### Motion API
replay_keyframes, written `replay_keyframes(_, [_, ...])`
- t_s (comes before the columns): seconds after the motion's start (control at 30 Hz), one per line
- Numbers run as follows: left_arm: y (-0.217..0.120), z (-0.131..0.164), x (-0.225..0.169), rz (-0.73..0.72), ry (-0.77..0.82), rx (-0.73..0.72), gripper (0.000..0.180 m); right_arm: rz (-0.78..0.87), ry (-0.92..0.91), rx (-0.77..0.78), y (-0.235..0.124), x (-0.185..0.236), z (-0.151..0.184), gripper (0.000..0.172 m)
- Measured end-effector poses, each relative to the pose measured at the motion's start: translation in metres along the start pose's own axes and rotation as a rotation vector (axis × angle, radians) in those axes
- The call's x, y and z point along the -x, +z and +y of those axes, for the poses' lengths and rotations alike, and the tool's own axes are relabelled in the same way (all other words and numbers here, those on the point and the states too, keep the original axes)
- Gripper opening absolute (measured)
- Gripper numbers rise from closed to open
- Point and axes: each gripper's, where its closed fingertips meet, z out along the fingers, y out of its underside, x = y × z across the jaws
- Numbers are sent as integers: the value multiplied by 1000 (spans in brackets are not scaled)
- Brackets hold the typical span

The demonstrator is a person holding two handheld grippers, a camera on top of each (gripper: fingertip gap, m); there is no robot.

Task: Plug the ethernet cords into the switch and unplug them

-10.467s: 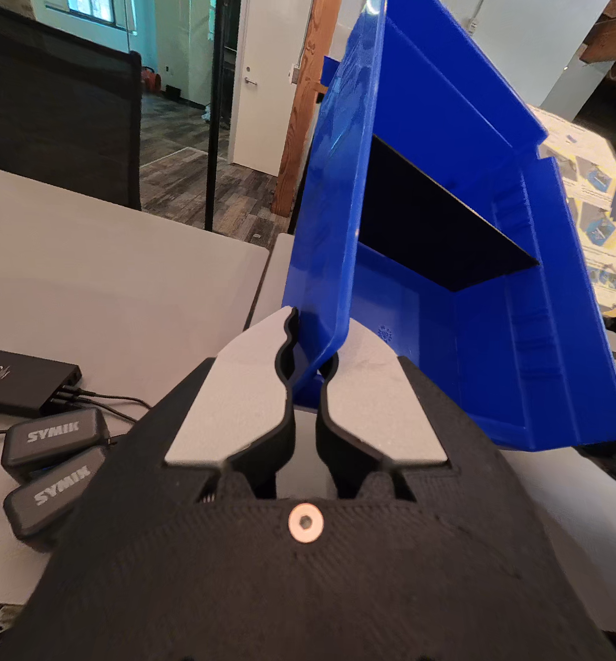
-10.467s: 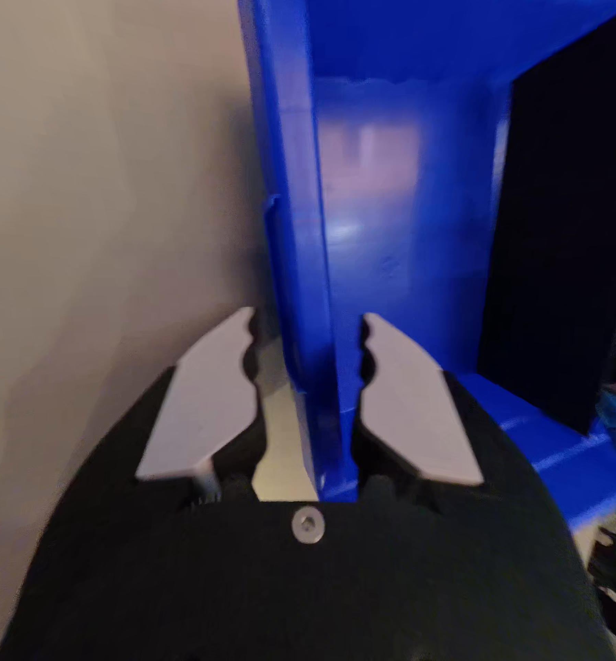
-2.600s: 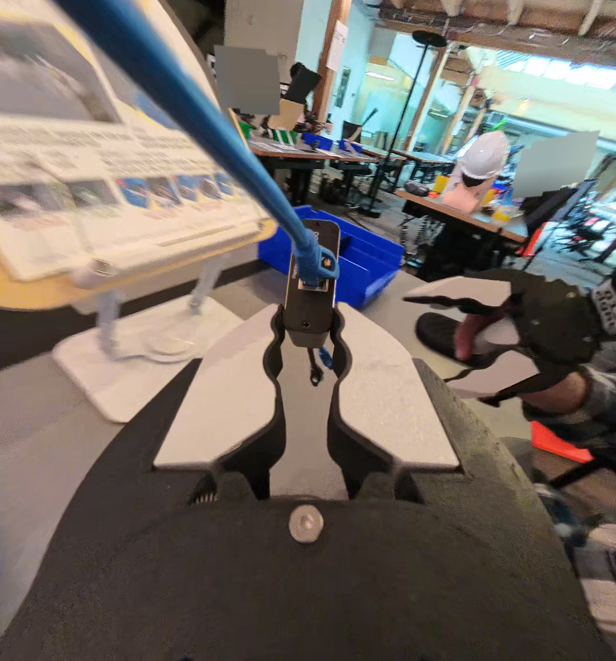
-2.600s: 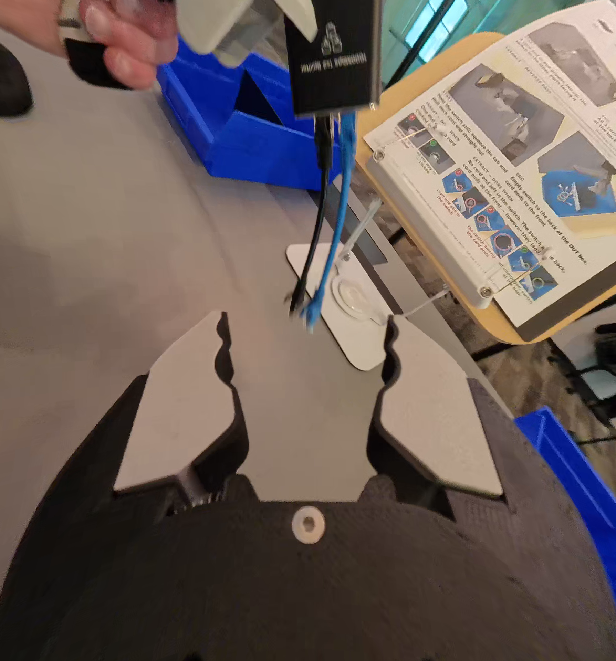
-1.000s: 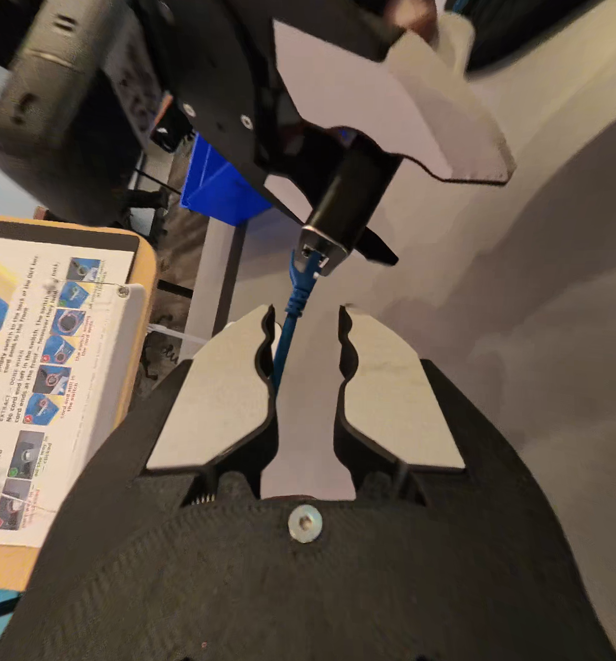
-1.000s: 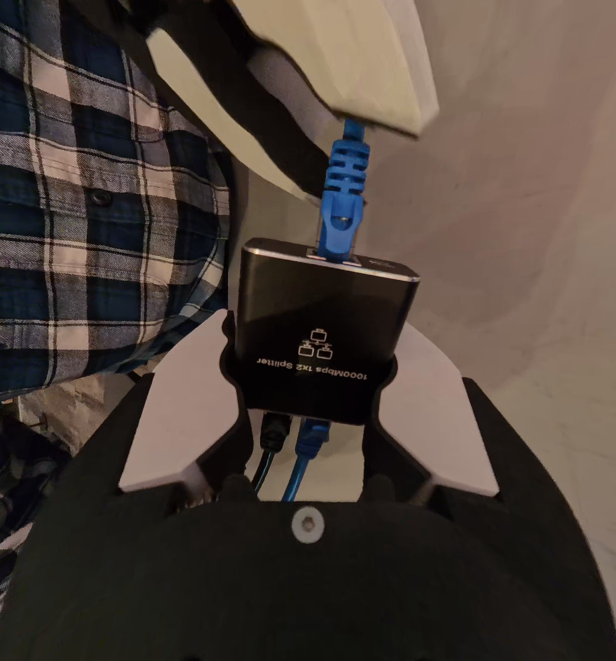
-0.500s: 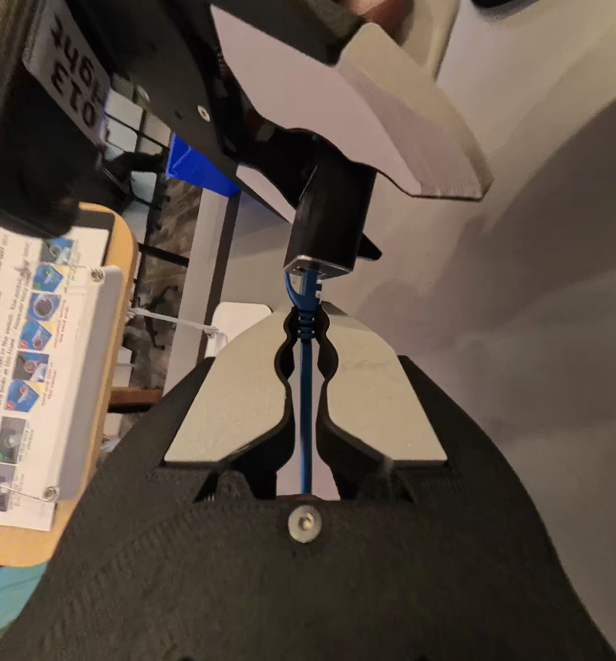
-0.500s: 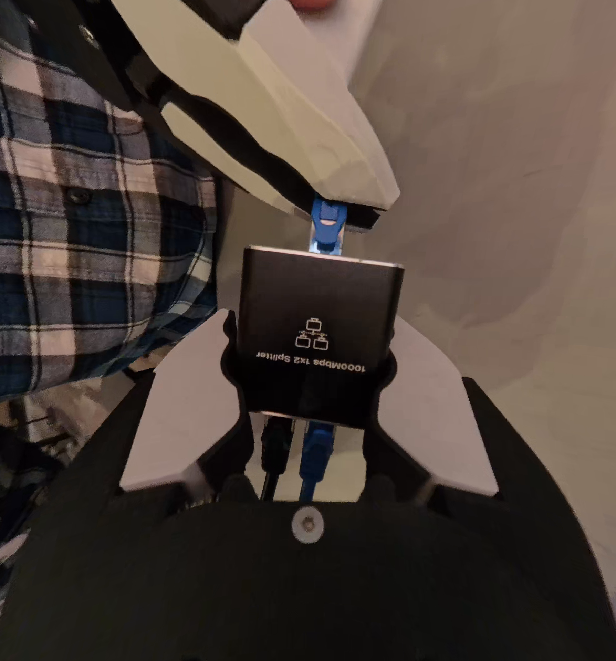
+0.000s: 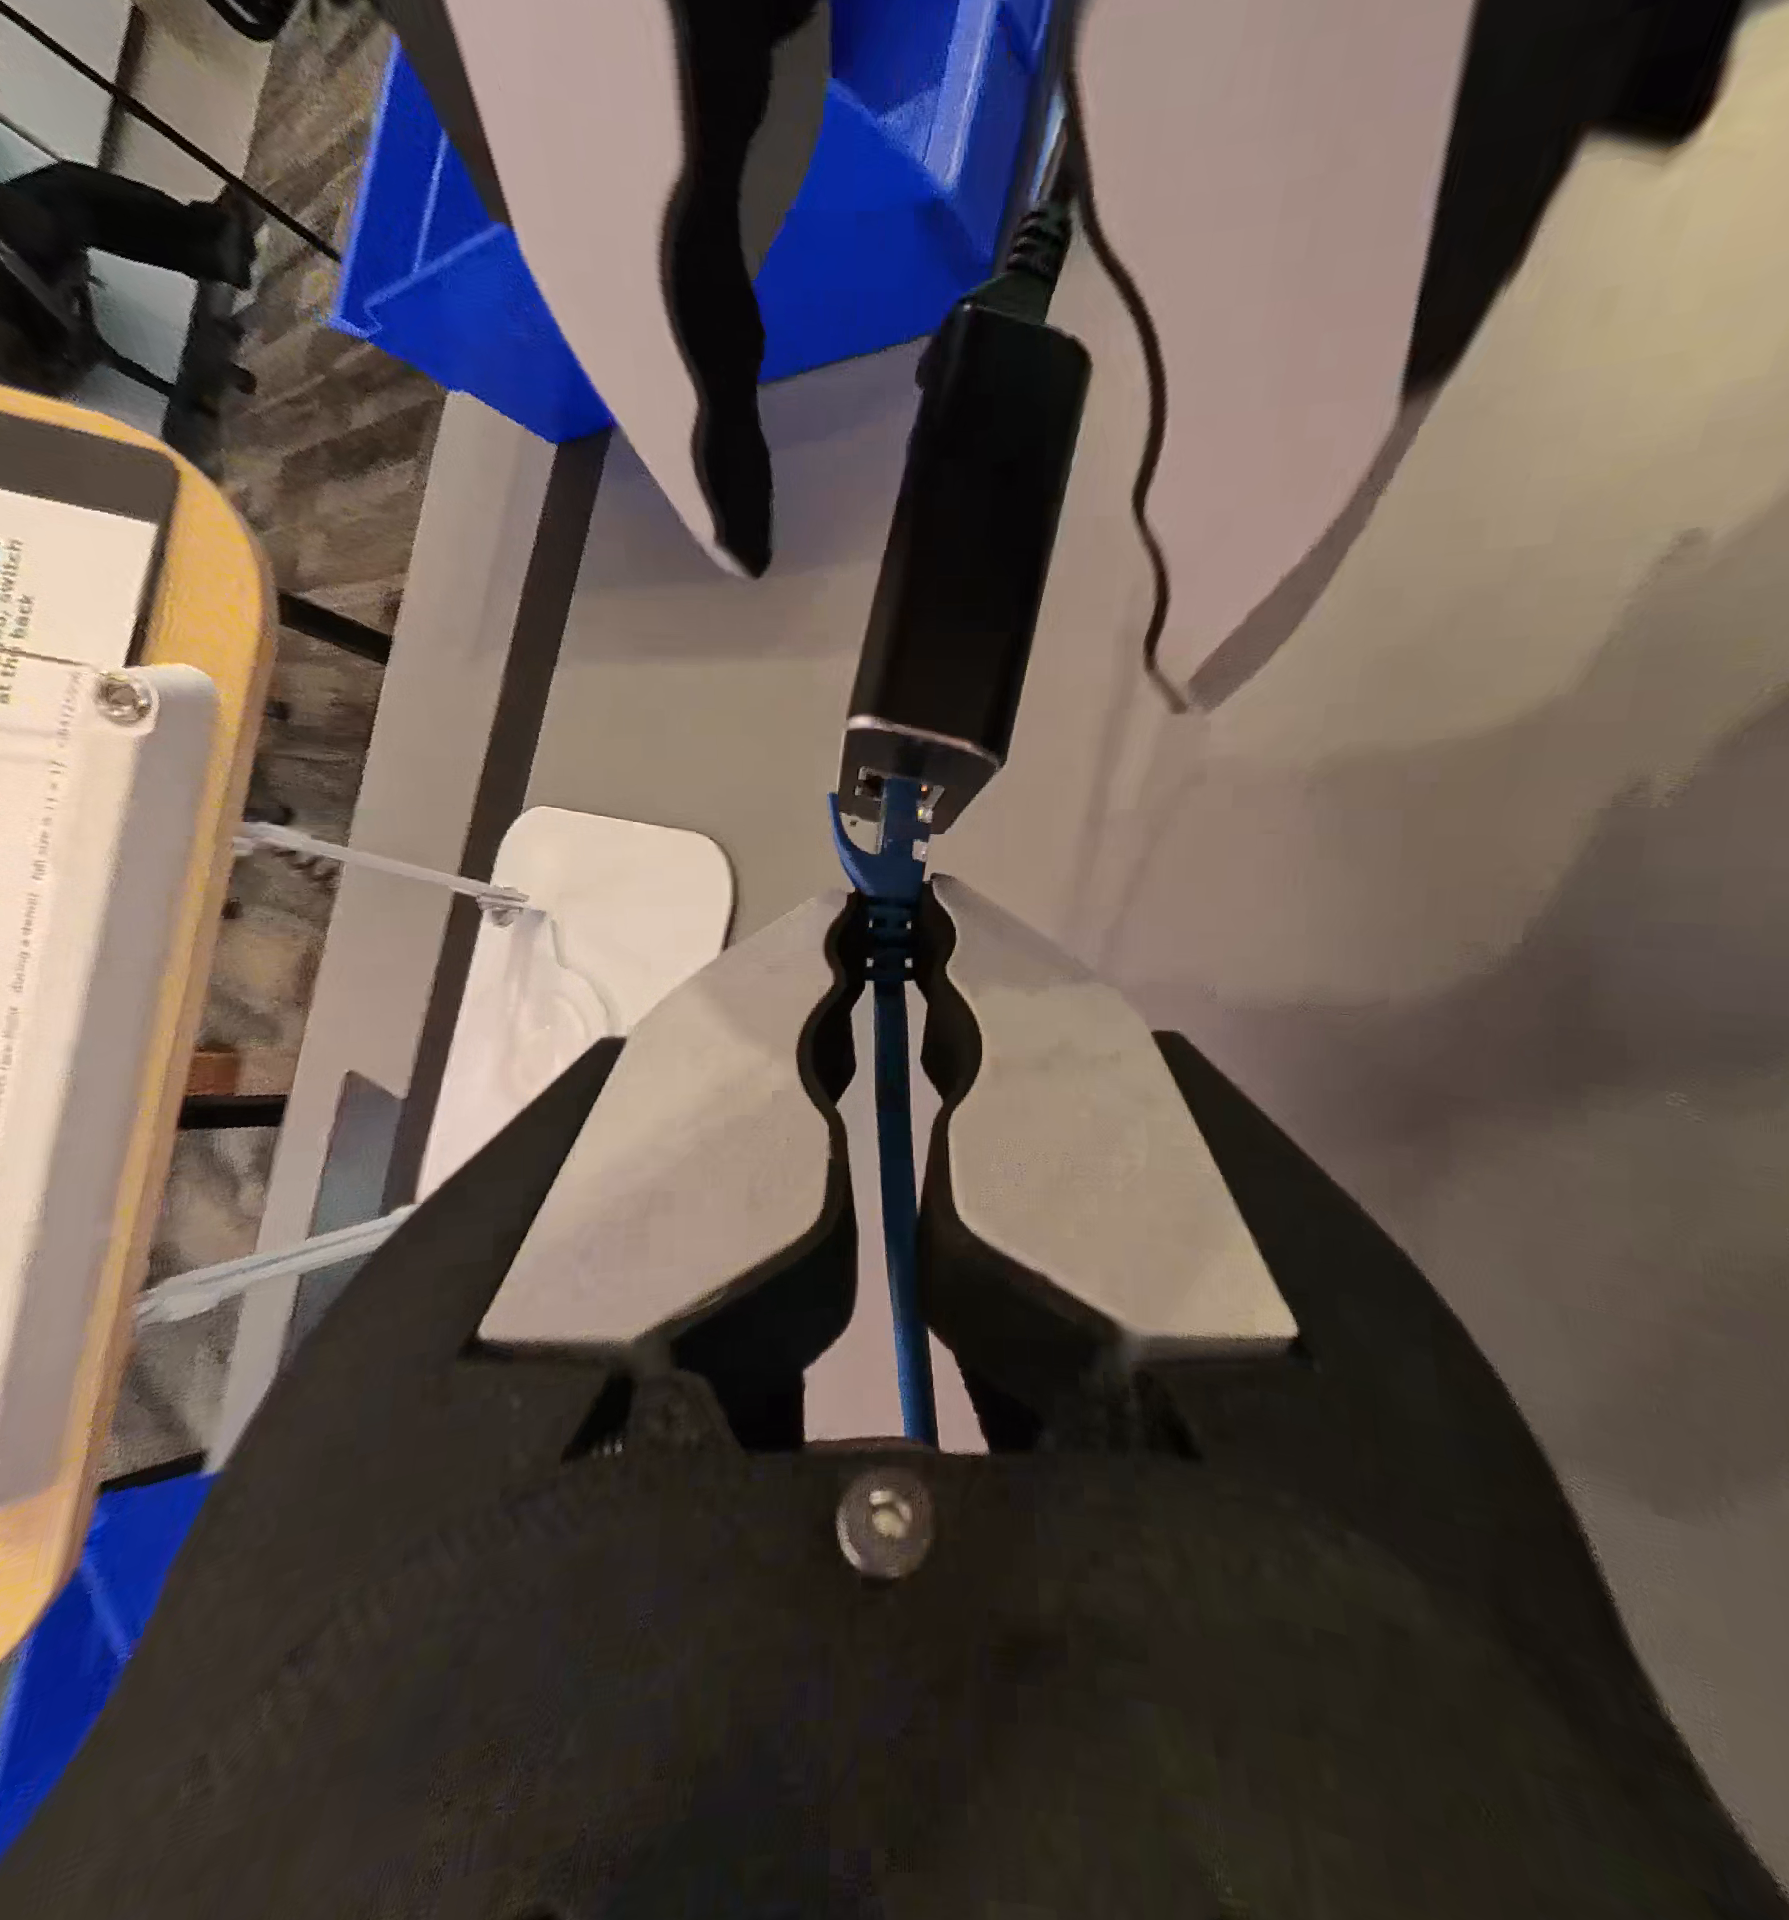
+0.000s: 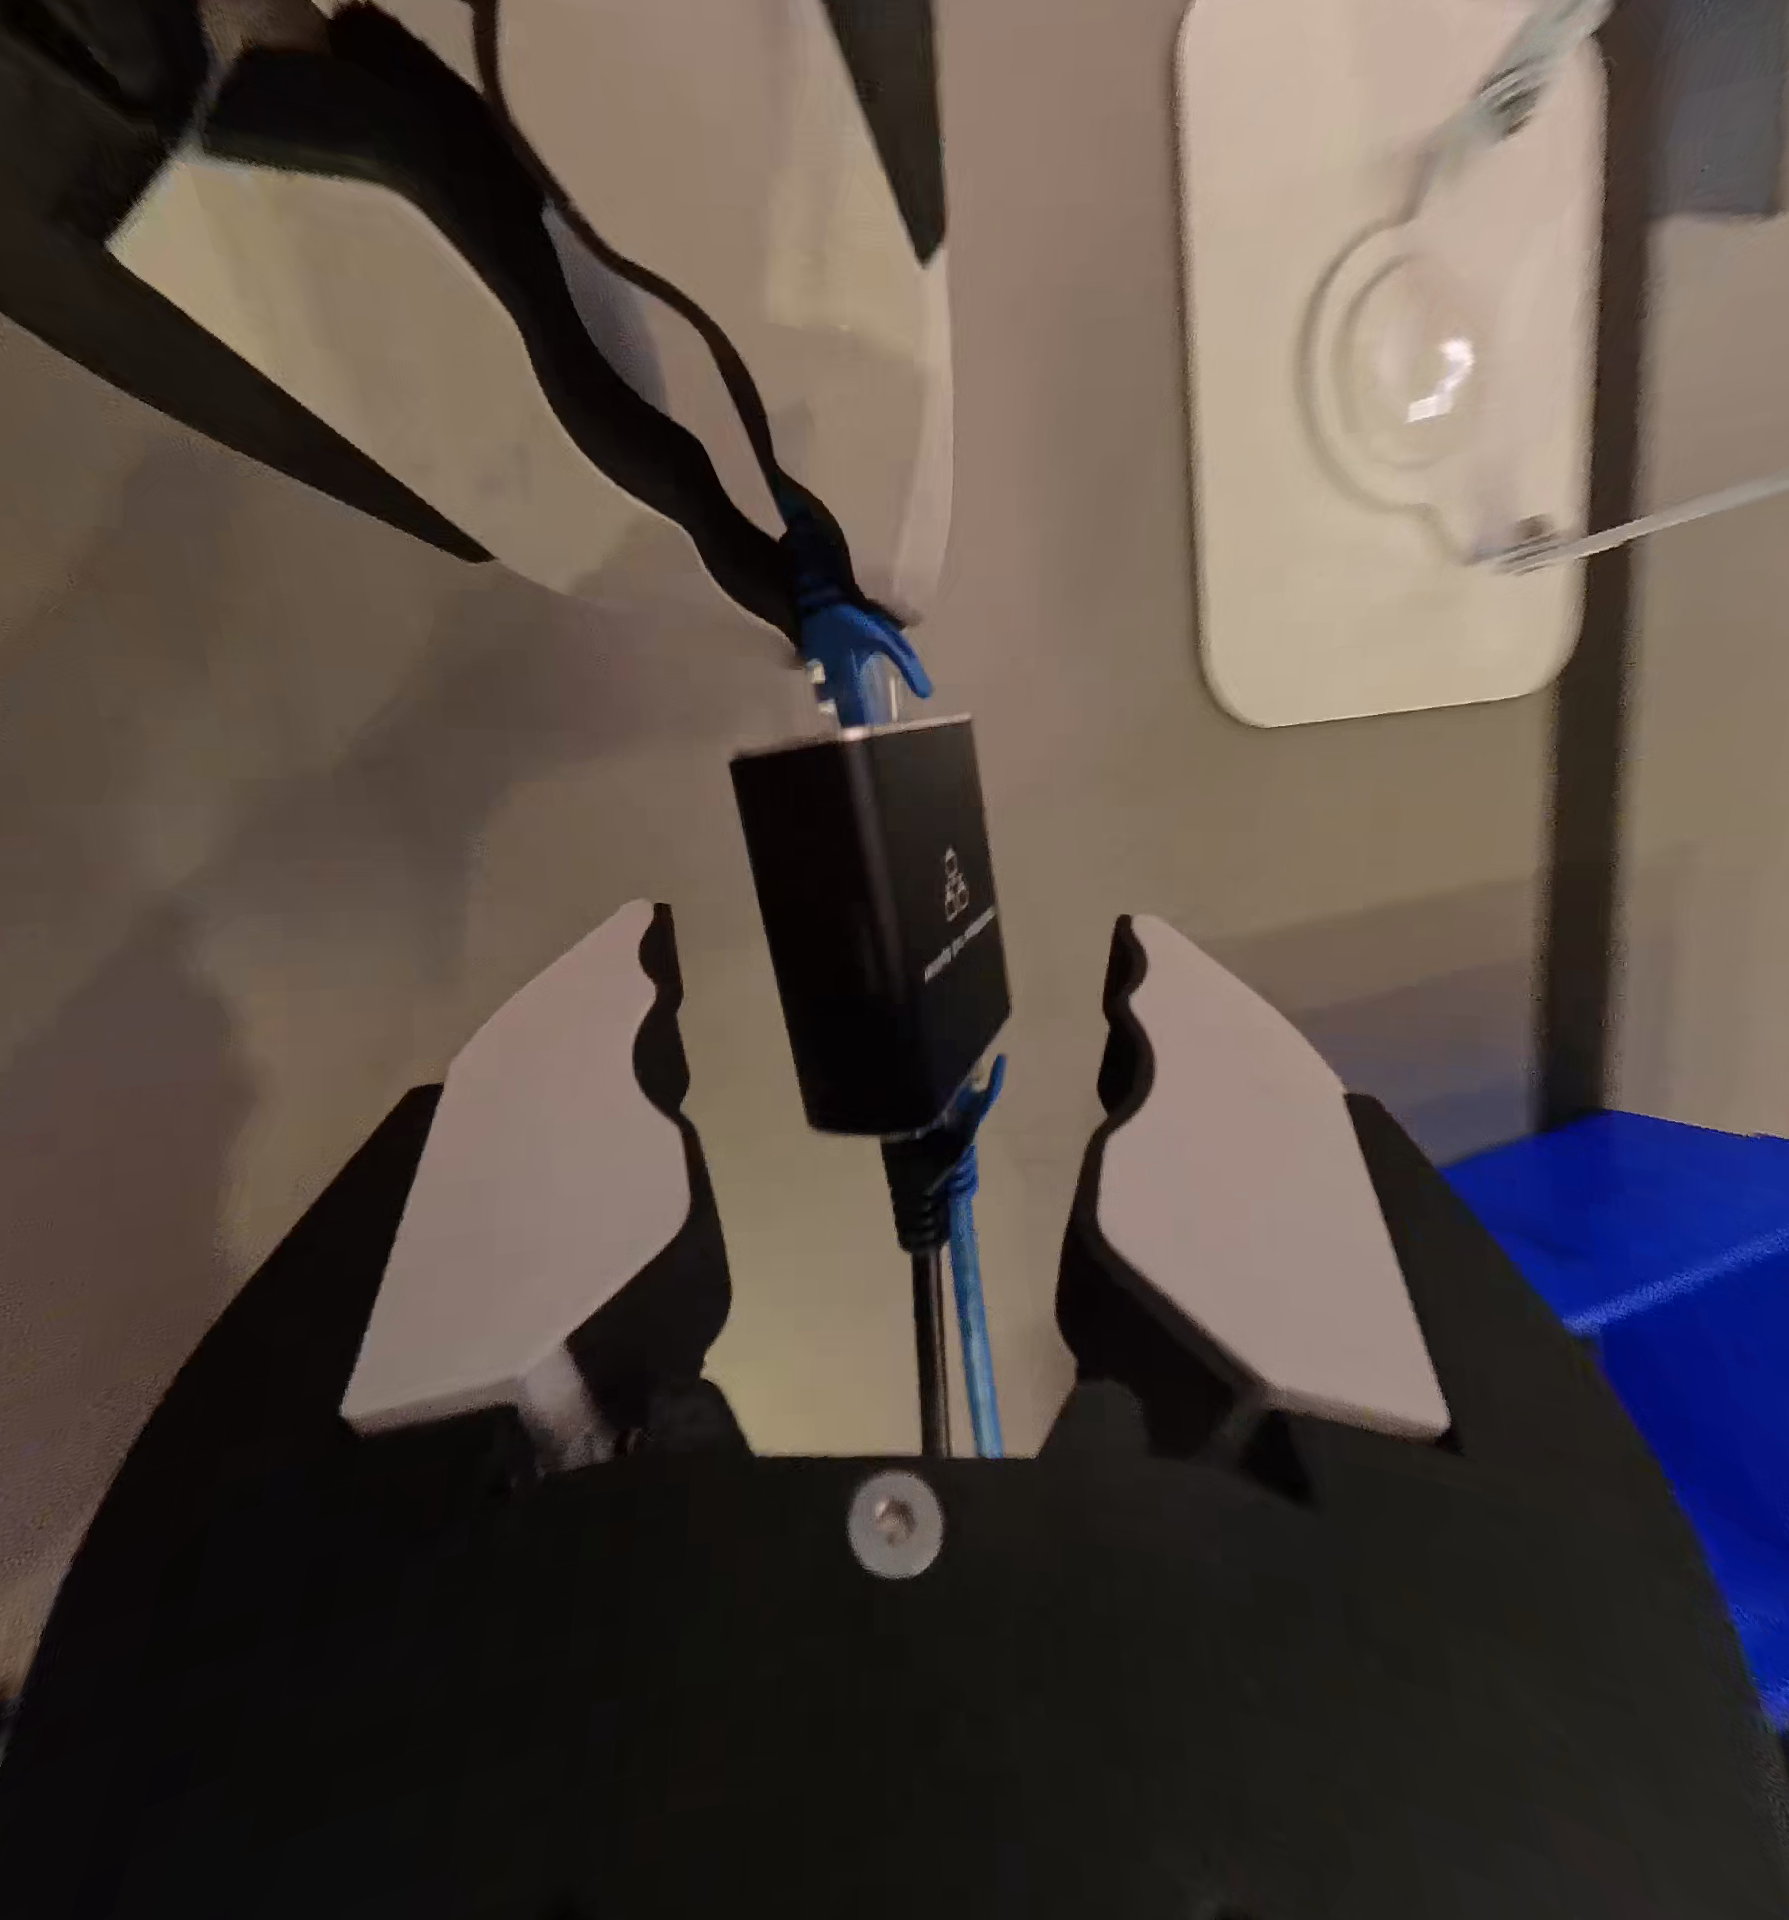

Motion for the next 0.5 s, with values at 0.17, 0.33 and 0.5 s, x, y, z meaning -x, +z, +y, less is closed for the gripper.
replay_keyframes(0.17, [-5, -13, 0, 9, -5, -22, 7, 221, -33, -112, -7, -10, -8, 54])
replay_keyframes(0.33, [-10, -19, 7, -1, 12, -57, 8, 273, -67, -179, -11, -5, -12, 27])
replay_keyframes(0.5, [-25, -35, 19, -50, 64, -177, 20, 280, -83, -245, -23, -9, -13, 27])
